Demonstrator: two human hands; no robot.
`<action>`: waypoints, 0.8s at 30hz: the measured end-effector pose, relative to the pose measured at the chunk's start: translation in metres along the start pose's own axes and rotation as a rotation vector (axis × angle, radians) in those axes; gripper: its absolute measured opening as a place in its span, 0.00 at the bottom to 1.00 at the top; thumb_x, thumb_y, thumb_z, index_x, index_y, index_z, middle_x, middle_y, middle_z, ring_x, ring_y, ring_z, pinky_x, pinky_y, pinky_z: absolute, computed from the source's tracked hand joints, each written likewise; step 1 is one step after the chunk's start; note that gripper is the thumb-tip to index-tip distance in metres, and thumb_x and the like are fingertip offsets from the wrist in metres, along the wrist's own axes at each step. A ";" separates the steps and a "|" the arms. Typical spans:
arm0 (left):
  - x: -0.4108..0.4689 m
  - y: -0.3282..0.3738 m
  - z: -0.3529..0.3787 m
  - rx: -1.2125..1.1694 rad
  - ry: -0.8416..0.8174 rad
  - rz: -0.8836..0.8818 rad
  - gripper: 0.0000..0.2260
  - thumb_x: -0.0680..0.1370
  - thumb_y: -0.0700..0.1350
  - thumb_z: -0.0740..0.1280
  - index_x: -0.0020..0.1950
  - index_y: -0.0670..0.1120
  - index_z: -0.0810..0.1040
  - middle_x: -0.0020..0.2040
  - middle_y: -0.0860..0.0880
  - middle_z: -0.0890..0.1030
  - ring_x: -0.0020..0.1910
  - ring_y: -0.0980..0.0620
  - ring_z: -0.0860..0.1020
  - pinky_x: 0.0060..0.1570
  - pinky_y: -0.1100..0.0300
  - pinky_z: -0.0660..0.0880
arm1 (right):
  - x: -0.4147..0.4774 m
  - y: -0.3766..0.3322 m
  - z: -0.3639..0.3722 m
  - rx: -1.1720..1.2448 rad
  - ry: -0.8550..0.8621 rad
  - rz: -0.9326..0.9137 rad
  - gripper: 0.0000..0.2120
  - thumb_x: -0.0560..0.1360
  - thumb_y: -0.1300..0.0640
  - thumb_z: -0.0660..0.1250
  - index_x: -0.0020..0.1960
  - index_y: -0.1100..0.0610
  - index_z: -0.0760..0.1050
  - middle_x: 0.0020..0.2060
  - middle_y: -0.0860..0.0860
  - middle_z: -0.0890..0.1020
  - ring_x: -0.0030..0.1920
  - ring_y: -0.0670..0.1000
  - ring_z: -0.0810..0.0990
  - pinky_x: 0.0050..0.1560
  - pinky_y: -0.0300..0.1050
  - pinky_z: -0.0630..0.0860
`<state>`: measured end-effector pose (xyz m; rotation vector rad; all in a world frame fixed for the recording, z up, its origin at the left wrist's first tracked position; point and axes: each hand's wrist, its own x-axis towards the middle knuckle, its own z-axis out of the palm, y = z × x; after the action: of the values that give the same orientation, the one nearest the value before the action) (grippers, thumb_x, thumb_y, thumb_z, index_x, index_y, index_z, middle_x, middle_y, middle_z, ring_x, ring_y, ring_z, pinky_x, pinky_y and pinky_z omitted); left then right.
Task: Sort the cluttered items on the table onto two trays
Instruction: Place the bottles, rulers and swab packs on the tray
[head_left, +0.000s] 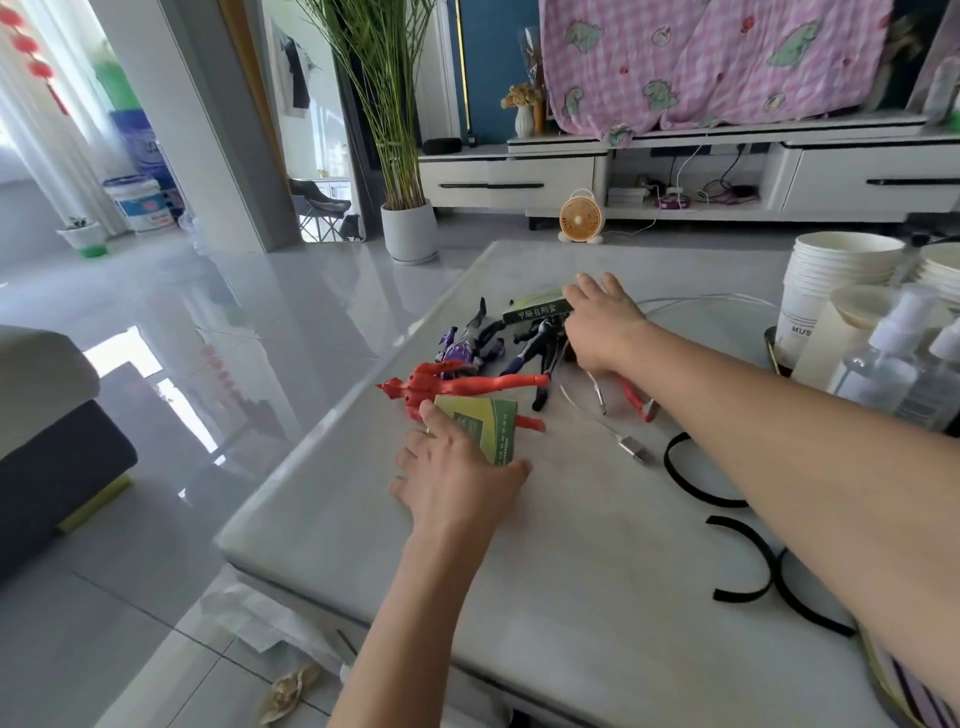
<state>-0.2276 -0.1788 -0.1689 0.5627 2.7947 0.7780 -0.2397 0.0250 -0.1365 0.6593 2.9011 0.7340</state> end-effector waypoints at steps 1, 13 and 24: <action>0.000 -0.001 0.000 -0.037 0.019 0.005 0.49 0.69 0.59 0.71 0.75 0.42 0.43 0.69 0.40 0.62 0.69 0.41 0.61 0.66 0.46 0.63 | -0.001 0.000 0.000 0.000 0.011 0.002 0.18 0.76 0.59 0.60 0.64 0.58 0.73 0.73 0.59 0.57 0.73 0.60 0.52 0.73 0.57 0.48; -0.014 0.042 0.000 -0.999 0.261 0.088 0.22 0.66 0.65 0.69 0.46 0.51 0.66 0.57 0.42 0.76 0.61 0.40 0.73 0.58 0.43 0.73 | -0.081 0.039 -0.083 0.661 0.650 -0.075 0.13 0.73 0.67 0.66 0.51 0.59 0.64 0.45 0.54 0.71 0.40 0.53 0.73 0.36 0.45 0.69; -0.100 0.109 0.015 -1.477 -0.356 0.198 0.27 0.74 0.61 0.62 0.63 0.42 0.74 0.55 0.42 0.81 0.49 0.47 0.81 0.42 0.55 0.79 | -0.245 0.067 -0.028 0.227 0.778 -0.305 0.11 0.73 0.61 0.65 0.54 0.62 0.77 0.46 0.57 0.79 0.45 0.57 0.76 0.46 0.48 0.66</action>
<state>-0.0985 -0.1263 -0.1167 0.5271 1.2382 2.0904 0.0034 -0.0383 -0.0877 -0.1223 3.6949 0.7481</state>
